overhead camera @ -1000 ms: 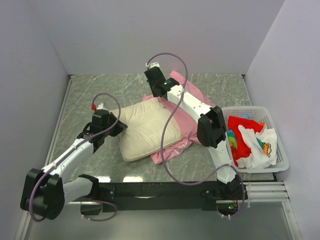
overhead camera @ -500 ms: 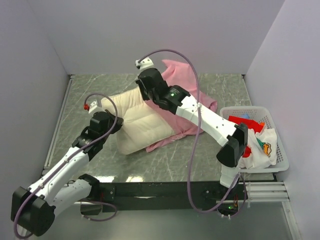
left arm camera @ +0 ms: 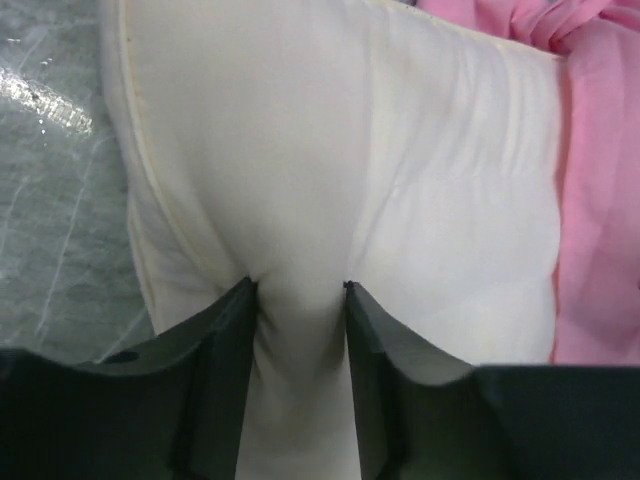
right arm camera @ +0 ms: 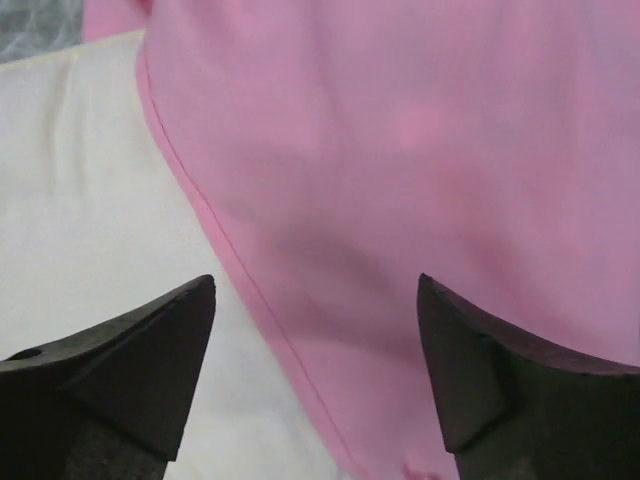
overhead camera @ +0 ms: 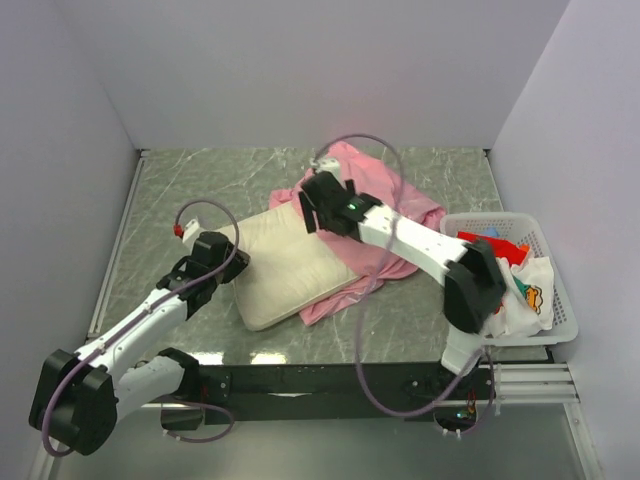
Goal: Put the pillow into the pillowcase
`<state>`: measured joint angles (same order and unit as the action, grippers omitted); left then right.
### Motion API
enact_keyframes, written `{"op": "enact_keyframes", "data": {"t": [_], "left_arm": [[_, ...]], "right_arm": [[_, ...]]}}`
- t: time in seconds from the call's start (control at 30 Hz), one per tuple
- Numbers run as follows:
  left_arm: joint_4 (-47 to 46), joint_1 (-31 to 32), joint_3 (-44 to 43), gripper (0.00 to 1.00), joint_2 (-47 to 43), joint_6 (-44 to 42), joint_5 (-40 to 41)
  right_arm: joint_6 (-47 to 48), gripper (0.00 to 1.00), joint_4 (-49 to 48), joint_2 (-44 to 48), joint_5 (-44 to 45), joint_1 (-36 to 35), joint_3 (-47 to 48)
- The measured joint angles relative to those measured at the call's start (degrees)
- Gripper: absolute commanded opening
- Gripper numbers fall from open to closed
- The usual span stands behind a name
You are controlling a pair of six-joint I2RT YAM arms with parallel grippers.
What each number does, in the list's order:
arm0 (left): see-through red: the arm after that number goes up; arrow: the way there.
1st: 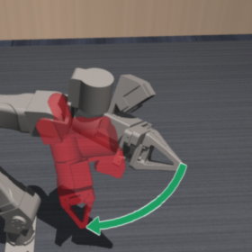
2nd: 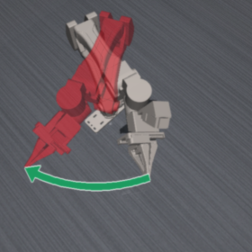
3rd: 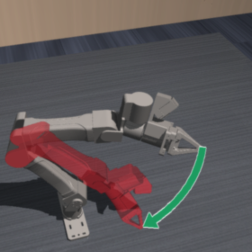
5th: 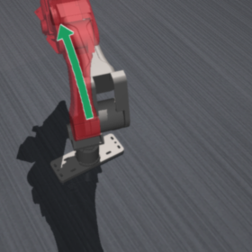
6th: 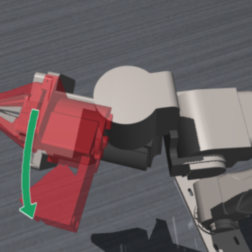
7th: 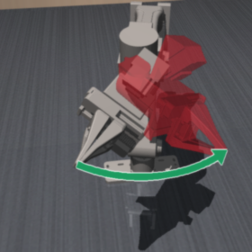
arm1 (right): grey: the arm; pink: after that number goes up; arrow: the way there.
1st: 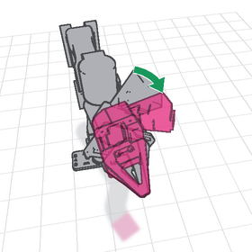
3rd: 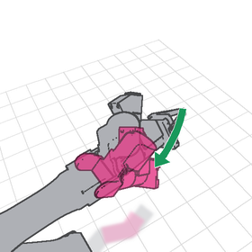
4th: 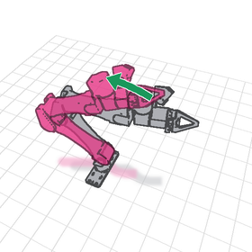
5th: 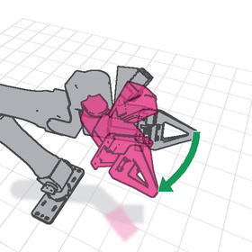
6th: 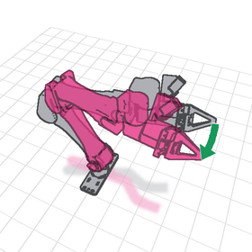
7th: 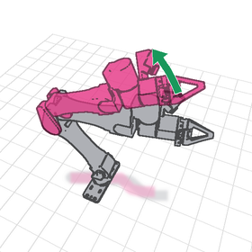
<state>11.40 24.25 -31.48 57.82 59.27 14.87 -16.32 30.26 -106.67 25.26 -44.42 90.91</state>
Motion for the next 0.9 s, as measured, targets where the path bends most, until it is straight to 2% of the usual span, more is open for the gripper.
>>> {"op": "enact_keyframes", "data": {"t": [0.03, 0.1, 0.17, 0.23, 0.37, 0.5, 0.63, 0.77, 0.83, 0.87, 0.9], "left_arm": [[0.4, -0.1, 0.0, 0.78, 0.3, 0.1, 0.0], [0.6, -0.1, 0.0, 0.91, 0.3, 0.1, -0.1], [1.8, 0.0, -0.4, 0.98, -0.2, 0.0, 0.0], [5.2, 0.0, -1.3, 0.99, -1.2, 0.6, 1.2], [13.3, 0.6, -3.7, 0.98, -3.6, 3.8, 4.4], [17.3, 4.1, -3.0, 0.98, -6.5, 7.0, 5.0], [16.1, 9.2, 1.0, 0.97, -7.1, 9.2, 3.9], [12.8, 10.9, 4.3, 0.88, -5.1, 10.6, 3.4], [10.4, 11.0, 5.1, 0.74, -5.5, 10.4, 3.6], [9.6, 11.1, 5.5, 0.62, -5.8, 10.2, 3.6], [8.4, 11.1, 6.0, 0.38, -6.1, 9.9, 3.6]], "right_arm": [[-1.2, 0.94, -0.6, 4.4, 0.8, 0.1, -5.1], [-3.6, 0.95, -1.7, 13.3, 1.8, 0.1, -13.6], [-6.4, 0.95, -3.9, 24.0, 2.7, 0.1, -22.3], [-9.4, 0.93, -6.2, 32.7, 2.8, 0.1, -29.4], [-15.1, 0.88, -12.2, 43.8, 0.2, 0.1, -44.9], [-20.9, 0.86, -15.8, 46.5, -3.7, 0.1, -59.6], [-25.0, 0.85, -18.9, 47.3, -5.9, 0.3, -66.3], [-27.6, 0.84, -25.6, 43.6, -6.7, 1.0, -66.9], [-28.4, 0.81, -29.2, 41.0, -6.8, 1.6, -67.0], [-28.9, 0.61, -31.2, 39.4, -6.8, 1.9, -67.0], [-29.2, 0.45, -33.0, 37.9, -6.9, 2.1, -67.0]]}}
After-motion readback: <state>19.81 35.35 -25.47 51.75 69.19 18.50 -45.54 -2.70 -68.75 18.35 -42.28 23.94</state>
